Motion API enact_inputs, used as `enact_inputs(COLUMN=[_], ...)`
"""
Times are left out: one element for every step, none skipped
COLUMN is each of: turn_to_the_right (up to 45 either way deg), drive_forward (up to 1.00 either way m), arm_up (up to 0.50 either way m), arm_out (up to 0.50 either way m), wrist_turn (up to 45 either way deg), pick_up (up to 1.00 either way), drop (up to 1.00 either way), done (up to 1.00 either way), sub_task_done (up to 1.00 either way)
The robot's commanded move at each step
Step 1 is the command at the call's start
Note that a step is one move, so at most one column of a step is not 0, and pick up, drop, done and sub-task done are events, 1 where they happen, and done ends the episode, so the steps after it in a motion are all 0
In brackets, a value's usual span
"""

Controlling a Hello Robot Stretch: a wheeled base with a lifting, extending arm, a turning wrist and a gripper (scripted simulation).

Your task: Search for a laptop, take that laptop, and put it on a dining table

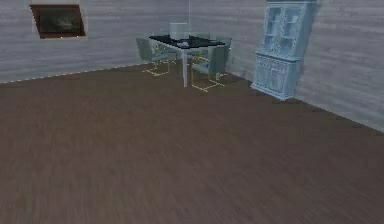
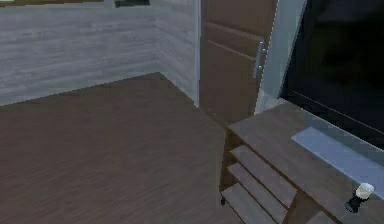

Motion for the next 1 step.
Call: enact_inputs(turn_to_the_right=[12.0], drive_forward=[0.00], arm_up=[0.00], arm_out=[0.00], wrist_turn=[0.0], pick_up=[0.00], drop=[0.00], done=[0.00], sub_task_done=[0.00])
